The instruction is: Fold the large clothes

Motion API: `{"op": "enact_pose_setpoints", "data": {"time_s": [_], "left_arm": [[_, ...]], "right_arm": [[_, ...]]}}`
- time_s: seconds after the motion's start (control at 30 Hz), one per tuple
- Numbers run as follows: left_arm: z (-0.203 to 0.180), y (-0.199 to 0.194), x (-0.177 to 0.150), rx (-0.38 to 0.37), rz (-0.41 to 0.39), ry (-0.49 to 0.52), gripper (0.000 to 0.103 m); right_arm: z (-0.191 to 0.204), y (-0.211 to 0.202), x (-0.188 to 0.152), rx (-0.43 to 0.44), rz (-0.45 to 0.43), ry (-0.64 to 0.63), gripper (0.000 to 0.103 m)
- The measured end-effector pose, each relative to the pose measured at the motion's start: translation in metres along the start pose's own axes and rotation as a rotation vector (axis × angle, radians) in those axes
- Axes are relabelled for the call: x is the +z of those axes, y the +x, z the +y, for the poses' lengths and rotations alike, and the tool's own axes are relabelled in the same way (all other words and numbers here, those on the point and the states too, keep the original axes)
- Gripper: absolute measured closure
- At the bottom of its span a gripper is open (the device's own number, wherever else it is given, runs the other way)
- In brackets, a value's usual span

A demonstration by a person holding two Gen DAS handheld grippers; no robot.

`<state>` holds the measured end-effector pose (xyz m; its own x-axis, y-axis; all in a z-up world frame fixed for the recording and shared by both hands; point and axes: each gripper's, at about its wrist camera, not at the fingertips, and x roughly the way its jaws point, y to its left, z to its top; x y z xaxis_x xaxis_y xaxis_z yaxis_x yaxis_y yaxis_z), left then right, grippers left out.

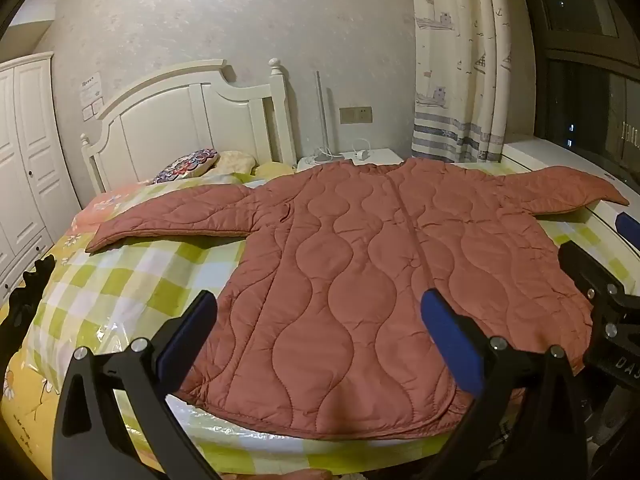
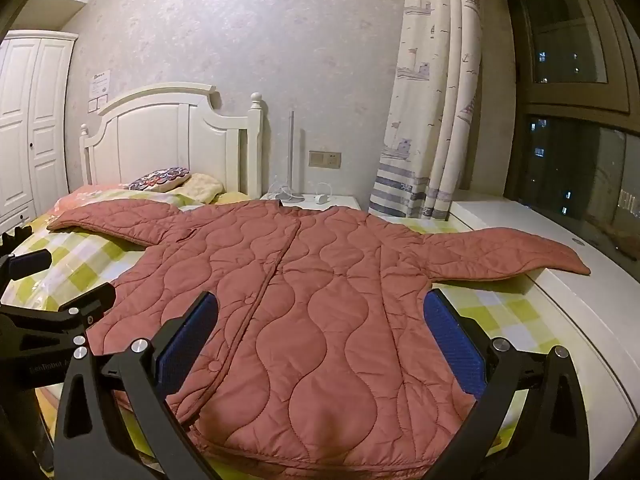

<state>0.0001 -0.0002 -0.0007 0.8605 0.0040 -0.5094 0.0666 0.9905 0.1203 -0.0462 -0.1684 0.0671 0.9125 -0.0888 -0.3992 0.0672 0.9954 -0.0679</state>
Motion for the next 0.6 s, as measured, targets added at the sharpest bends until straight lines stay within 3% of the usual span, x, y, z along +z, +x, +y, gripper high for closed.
{"op": "enact_pose_setpoints", "data": {"time_s": [0.6], "left_arm": [[-0.0013, -0.0034, -0.0023, -0.005, -0.003, 0.009, 0.002]], "right_arm": [[0.0001, 0.0, -0.0011, 0.009, 0.004, 0.004, 0.005]]}}
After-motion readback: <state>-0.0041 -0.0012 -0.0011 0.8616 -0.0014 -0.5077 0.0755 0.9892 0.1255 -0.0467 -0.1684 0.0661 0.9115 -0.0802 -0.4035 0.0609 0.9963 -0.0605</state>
